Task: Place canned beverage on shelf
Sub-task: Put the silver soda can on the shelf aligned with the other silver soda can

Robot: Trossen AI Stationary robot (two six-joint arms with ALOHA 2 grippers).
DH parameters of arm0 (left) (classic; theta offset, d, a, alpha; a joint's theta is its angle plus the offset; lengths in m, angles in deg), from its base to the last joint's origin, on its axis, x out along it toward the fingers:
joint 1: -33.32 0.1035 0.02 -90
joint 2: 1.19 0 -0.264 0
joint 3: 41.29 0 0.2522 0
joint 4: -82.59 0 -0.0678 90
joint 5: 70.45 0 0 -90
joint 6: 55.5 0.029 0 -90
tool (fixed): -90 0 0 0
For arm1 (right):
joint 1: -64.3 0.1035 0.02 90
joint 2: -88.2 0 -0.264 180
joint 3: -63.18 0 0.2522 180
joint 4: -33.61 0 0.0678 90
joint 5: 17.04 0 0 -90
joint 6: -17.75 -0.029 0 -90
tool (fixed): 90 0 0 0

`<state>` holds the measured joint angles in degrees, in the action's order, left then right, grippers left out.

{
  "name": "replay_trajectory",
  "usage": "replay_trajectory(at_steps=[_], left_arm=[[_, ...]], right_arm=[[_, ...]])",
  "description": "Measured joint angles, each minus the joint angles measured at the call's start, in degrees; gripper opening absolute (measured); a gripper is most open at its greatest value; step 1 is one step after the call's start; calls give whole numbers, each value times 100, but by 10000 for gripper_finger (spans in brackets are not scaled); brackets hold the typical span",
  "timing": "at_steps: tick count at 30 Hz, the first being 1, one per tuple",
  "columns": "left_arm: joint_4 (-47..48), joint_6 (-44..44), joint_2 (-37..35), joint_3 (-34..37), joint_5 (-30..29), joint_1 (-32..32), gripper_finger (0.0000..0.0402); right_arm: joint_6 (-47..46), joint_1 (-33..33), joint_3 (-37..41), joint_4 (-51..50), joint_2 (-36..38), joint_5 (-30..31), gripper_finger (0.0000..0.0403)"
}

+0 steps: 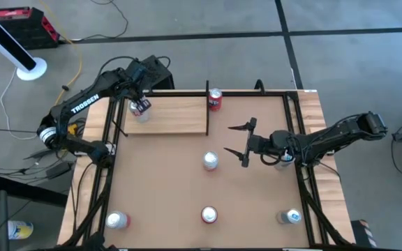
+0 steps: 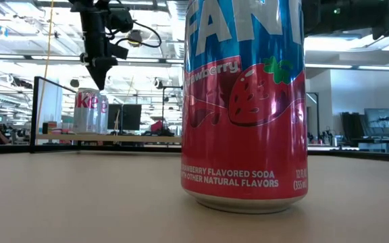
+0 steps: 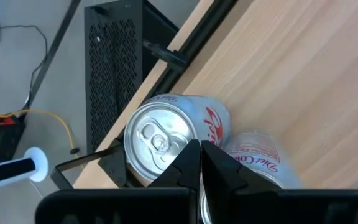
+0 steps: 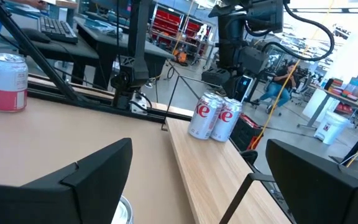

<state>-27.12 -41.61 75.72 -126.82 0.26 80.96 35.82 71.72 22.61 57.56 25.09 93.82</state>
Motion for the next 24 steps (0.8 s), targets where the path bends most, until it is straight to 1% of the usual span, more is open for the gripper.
replay_trajectory(at_steps=[2, 4, 7, 10, 14, 17, 24], left_arm=[[33, -1, 0, 1, 90, 0, 0], [-124, 3, -66, 158, 148, 0, 0], [-608, 289, -302, 594, 7, -2, 0], [-925, 389, -631, 797, -49, -2, 0], [-909, 344, -817, 821, -27, 0, 0], [-894, 297, -881, 820, 125, 0, 0], [-809, 293, -697, 822, 246, 44, 0]], right_arm=[[-2, 0, 0, -6, 0, 0, 395], [-4, 0, 0, -21, 0, 0, 395], [-43, 0, 0, -92, 0, 0, 395], [-63, 0, 2, -103, 0, 0, 395], [-61, 0, 2, -97, 0, 0, 395], [-63, 0, 2, -47, 0, 0, 395], [-59, 0, 2, 52, 0, 0, 395]])
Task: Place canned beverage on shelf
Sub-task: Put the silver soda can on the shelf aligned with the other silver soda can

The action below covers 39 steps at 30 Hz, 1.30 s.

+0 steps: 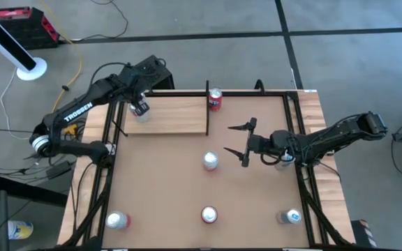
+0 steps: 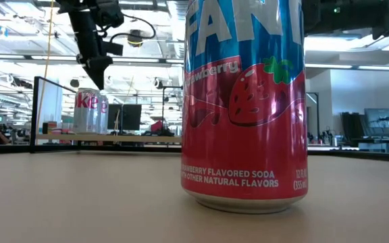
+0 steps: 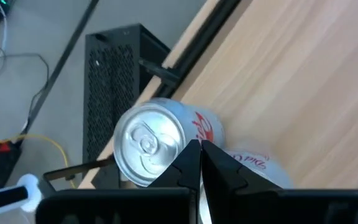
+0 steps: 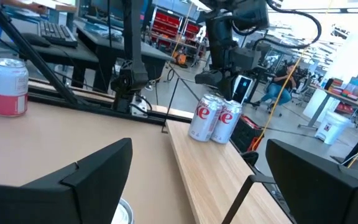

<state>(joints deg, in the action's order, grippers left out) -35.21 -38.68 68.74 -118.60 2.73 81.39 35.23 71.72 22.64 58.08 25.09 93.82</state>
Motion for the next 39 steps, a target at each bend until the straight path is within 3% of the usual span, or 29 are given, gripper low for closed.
replay_trajectory(at_steps=[31, 39], left_arm=[[631, -161, 230, -3, -51, -127, 0], [643, -101, 232, -236, -315, -276, 0]], right_arm=[[15, 0, 0, -48, 0, 0, 395], [-148, 0, 0, 50, 2, -2, 395]])
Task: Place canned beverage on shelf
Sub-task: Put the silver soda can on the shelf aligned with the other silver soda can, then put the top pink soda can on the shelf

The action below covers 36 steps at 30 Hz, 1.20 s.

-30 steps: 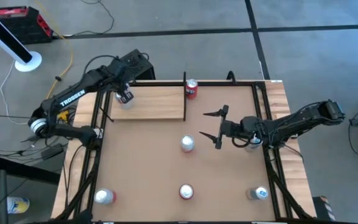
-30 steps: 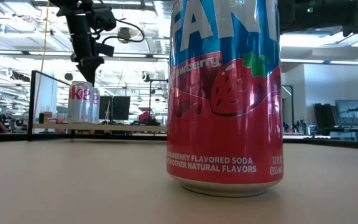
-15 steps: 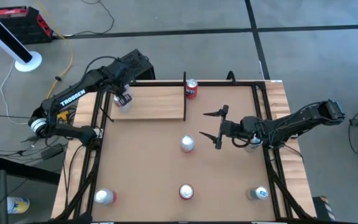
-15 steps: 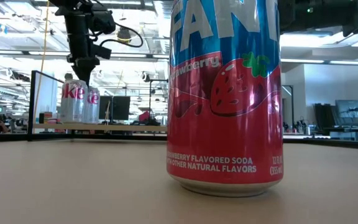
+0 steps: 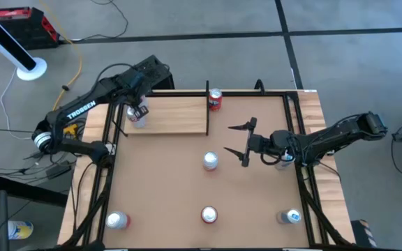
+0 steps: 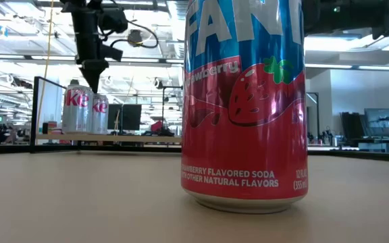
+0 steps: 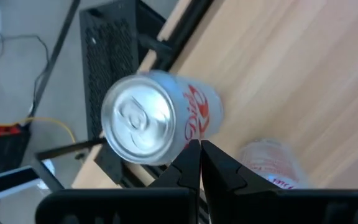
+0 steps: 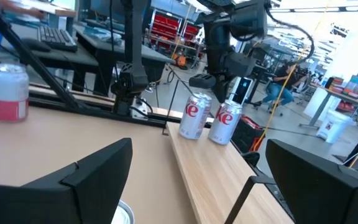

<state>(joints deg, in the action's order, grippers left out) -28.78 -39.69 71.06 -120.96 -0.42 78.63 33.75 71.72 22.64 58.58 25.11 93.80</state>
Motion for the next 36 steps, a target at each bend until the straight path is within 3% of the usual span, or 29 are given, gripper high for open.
replay_trajectory(at_steps=[5, 9, 12, 17, 21, 28, 32, 36], left_arm=[[5, -55, -173, -393, 46, -234, 0], [-81, -353, -662, -398, 581, -541, 0], [-296, -598, -1212, -178, 1058, -887, 0], [-1027, -955, -2172, 396, 1223, -1591, 0], [-1565, -1153, -2787, 990, 1233, -2065, 0], [-1627, -1208, -3236, 1360, 1217, -2316, 0], [-1706, -1185, -3265, 1360, 1189, -2314, 0], [-1909, -1134, -3245, 1360, 1180, -2314, 0]], right_arm=[[-199, -45, 0, -8, 0, 0, 395], [-459, -46, 0, -29, 0, 0, 395], [-508, -86, 0, -42, 0, 5, 395], [-525, -387, -179, -17, 0, 560, 395], [-958, -1085, -594, -888, 2, 541, 395], [-1729, -2830, -1497, -2968, -234, -346, 395], [-2010, -3719, -1762, -3079, -703, -1623, 395], [-1948, -4188, -1945, -2979, -1382, -1900, 395]])
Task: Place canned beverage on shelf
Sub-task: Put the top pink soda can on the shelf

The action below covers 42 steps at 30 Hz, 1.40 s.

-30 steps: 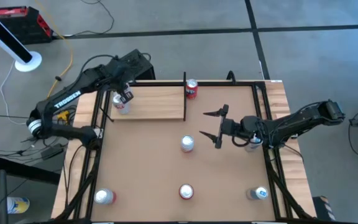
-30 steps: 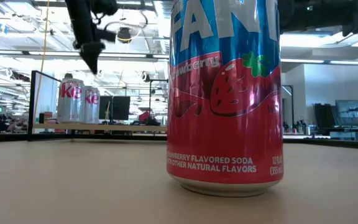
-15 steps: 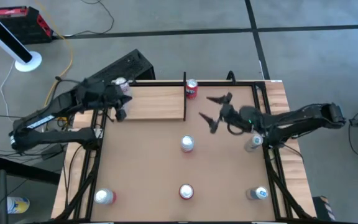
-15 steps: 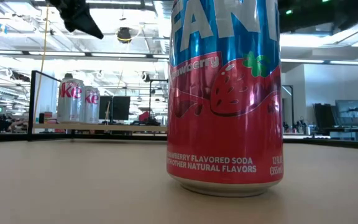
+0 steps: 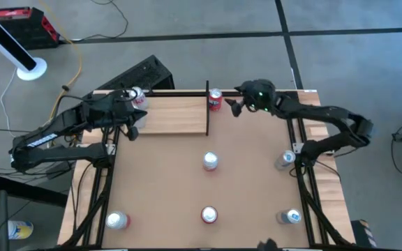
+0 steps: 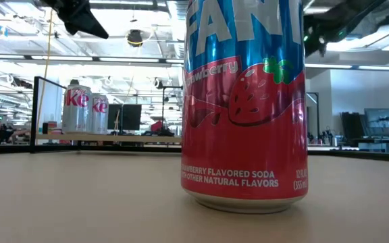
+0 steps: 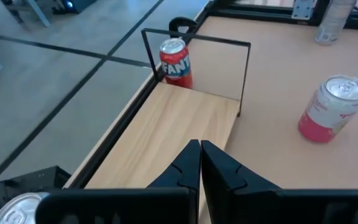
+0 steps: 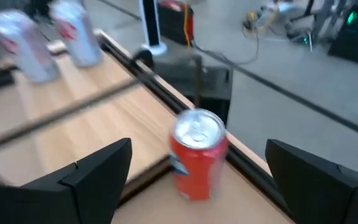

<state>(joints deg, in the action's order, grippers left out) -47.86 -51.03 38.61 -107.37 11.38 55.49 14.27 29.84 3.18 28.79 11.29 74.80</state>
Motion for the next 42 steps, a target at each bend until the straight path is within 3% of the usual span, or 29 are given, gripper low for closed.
replay_trajectory(at_steps=[10, 23, 28, 35, 42], left_arm=[[-68, -74, 68, 0, 0, 0, 0], [75, -262, 67, 0, 0, 2, 0], [80, -361, 67, 0, -5, 4, 0], [82, -385, 67, 0, -15, 4, 0], [183, -391, 67, 0, -20, 4, 0]], right_arm=[[407, -246, -818, 119, -1574, -345, 395], [505, -321, -1586, 164, -2549, -656, 395], [502, -323, -1685, 169, -2741, -648, 386], [505, -372, -1686, -25, -2729, -648, 317], [482, -347, -1686, -215, -2634, -455, 316]])
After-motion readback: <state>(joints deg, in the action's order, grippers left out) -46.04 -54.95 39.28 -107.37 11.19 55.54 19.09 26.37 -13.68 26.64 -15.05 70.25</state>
